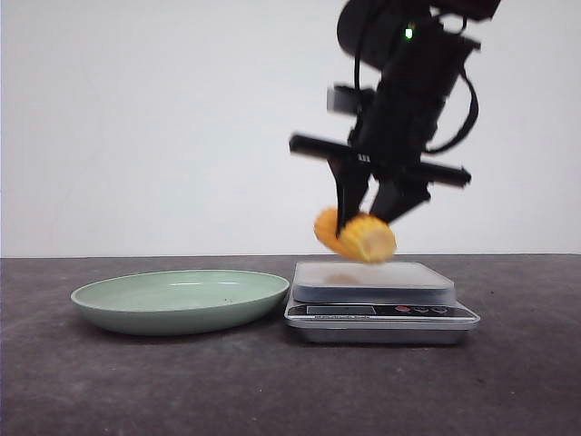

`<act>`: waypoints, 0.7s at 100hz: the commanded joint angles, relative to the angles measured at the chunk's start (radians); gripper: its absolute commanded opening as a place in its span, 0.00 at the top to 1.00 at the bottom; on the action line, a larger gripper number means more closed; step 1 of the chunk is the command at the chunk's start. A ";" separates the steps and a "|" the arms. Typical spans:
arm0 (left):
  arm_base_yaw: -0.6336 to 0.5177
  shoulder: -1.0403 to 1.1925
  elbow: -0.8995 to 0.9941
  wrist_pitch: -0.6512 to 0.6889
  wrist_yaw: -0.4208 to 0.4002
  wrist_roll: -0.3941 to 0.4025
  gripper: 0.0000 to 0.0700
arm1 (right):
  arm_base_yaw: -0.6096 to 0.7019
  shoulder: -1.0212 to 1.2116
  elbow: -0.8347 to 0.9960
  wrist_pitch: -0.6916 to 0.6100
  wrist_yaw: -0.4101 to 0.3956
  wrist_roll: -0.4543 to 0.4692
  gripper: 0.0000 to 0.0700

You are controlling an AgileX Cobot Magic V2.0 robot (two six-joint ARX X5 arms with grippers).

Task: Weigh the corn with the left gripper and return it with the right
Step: 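Close the right gripper on the corn and lift it off the scale, then carry the corn with the right gripper over the plate and lower it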

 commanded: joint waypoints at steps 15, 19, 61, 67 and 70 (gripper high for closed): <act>-0.010 0.003 0.013 0.005 -0.003 0.000 0.21 | 0.071 -0.190 0.031 0.018 -0.005 -0.094 1.00; -0.010 0.003 0.013 0.005 -0.003 0.000 0.21 | 0.085 -0.233 0.031 0.017 -0.006 -0.100 1.00; -0.010 0.003 0.013 -0.022 -0.010 -0.001 0.21 | 0.297 -0.524 0.145 -0.007 -0.109 -0.129 1.00; -0.010 0.003 0.013 -0.021 -0.010 -0.002 0.21 | 0.340 -0.521 0.193 -0.007 -0.106 -0.129 1.00; -0.010 0.003 0.013 -0.022 -0.010 -0.003 0.21 | 0.359 -0.514 0.218 -0.004 -0.105 -0.129 1.00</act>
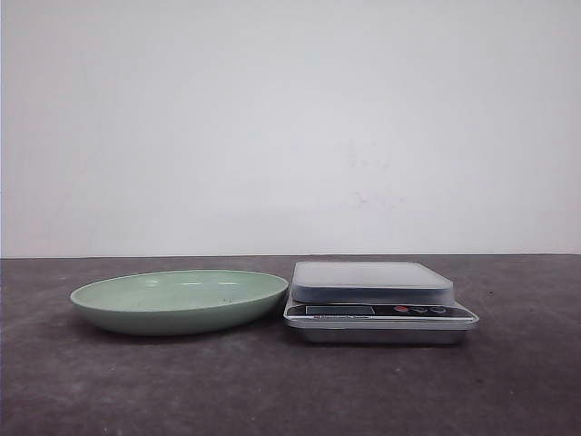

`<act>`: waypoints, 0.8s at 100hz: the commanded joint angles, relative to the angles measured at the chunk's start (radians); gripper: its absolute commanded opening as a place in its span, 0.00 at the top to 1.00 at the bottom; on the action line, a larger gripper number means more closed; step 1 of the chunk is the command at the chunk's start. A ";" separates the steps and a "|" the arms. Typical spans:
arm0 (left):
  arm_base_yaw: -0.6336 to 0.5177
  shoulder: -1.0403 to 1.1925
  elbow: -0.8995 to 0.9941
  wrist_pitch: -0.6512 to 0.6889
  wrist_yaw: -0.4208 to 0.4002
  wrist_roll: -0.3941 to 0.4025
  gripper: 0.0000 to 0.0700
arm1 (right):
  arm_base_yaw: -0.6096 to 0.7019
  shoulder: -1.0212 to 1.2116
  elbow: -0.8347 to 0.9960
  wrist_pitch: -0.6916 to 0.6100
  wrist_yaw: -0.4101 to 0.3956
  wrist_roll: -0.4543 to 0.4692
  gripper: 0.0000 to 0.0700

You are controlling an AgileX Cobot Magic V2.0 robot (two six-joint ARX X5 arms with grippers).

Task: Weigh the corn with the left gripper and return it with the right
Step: 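Carry the corn with the right gripper over the plate and lower it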

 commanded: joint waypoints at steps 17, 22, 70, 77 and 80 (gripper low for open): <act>-0.010 0.003 0.013 0.009 -0.006 -0.017 0.21 | 0.106 0.128 0.220 0.000 0.027 -0.014 1.00; -0.010 0.003 0.013 0.009 -0.006 -0.018 0.21 | 0.106 0.169 0.266 -0.003 0.027 -0.017 1.00; -0.010 -0.009 0.013 0.009 -0.010 -0.027 0.21 | 0.037 0.568 0.391 0.017 0.157 0.071 1.00; -0.010 -0.009 0.013 0.009 -0.010 -0.027 0.21 | 0.030 0.623 0.391 0.016 0.194 0.103 1.00; -0.010 -0.009 0.013 0.009 -0.010 -0.027 0.21 | 0.027 0.644 0.391 0.016 0.204 0.115 1.00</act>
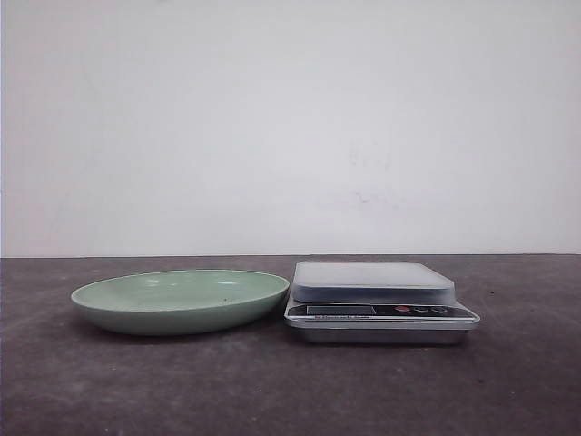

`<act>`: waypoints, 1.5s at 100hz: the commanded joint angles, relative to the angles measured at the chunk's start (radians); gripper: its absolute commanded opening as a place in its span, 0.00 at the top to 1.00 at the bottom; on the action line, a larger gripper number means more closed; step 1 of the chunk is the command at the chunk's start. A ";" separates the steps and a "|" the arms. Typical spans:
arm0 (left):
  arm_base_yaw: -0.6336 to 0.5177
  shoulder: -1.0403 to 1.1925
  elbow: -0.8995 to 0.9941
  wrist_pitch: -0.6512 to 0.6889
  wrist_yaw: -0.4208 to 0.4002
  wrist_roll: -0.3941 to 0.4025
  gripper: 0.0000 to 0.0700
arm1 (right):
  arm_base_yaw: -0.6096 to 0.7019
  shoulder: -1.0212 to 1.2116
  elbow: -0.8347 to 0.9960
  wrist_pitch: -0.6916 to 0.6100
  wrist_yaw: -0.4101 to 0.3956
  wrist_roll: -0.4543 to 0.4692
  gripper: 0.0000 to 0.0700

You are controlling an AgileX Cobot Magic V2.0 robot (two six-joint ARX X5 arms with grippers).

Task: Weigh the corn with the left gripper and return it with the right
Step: 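Carry the corn with the right gripper over the plate and lower it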

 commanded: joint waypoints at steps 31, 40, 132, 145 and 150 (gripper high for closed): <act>-0.010 0.004 0.013 0.008 -0.019 -0.004 0.21 | 0.004 0.217 0.026 0.002 0.245 0.184 1.00; -0.010 0.004 0.013 0.007 -0.027 -0.004 0.21 | 0.005 0.249 0.026 -0.002 0.280 0.218 1.00; -0.010 0.004 0.013 -0.021 -0.029 -0.004 0.21 | -0.052 0.429 0.025 -0.060 0.257 0.282 1.00; -0.010 0.004 0.013 -0.026 -0.029 -0.004 0.21 | -0.056 0.445 0.025 -0.059 0.231 0.282 1.00; -0.010 0.004 0.013 -0.030 -0.029 -0.004 0.21 | -0.056 0.451 0.025 -0.059 0.230 0.282 1.00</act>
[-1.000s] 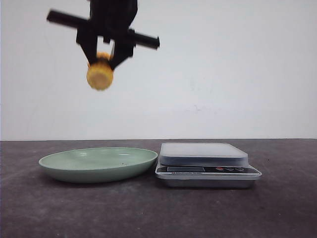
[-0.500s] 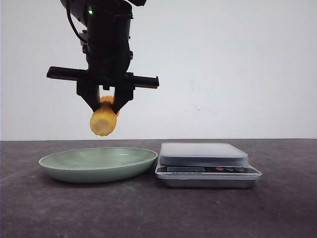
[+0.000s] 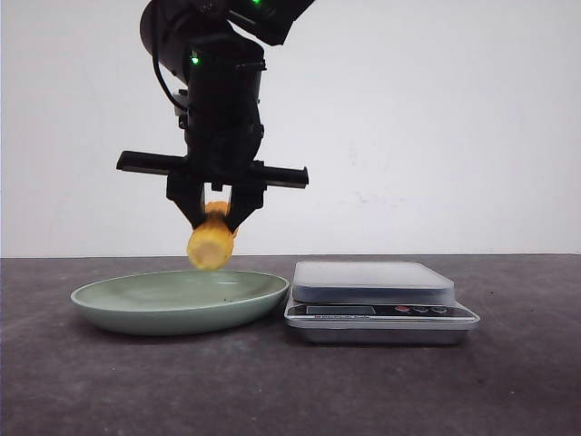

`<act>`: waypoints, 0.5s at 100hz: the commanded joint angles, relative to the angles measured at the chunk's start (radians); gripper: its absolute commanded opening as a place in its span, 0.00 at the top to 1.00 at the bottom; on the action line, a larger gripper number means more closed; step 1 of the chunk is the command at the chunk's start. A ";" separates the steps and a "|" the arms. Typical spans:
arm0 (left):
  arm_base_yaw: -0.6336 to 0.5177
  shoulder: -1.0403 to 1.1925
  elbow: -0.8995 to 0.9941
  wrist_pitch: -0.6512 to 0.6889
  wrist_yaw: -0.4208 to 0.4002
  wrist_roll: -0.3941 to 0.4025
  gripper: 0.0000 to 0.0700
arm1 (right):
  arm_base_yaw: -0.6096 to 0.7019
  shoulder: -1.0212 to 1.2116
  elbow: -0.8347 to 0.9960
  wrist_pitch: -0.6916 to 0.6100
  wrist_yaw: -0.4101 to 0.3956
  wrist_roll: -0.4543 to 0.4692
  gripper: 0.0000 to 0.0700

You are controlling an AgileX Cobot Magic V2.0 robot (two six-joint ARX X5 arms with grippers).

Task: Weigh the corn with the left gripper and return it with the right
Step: 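Carry the corn with the right gripper over the plate and lower it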

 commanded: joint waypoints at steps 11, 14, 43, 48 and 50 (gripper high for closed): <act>-0.010 0.004 0.013 -0.003 -0.005 -0.004 0.21 | 0.018 0.043 0.025 0.006 -0.007 0.010 1.00; -0.010 0.004 0.013 -0.003 -0.005 -0.004 0.21 | 0.020 0.046 0.025 0.006 -0.010 0.010 1.00; -0.010 0.004 0.013 -0.005 -0.005 -0.004 0.21 | 0.037 0.054 0.025 -0.018 -0.024 0.027 1.00; -0.010 0.004 0.013 -0.005 -0.005 -0.004 0.21 | 0.041 0.058 0.025 -0.032 -0.024 0.038 1.00; -0.010 0.004 0.013 -0.005 -0.005 -0.004 0.21 | 0.043 0.061 0.025 -0.034 -0.024 0.041 1.00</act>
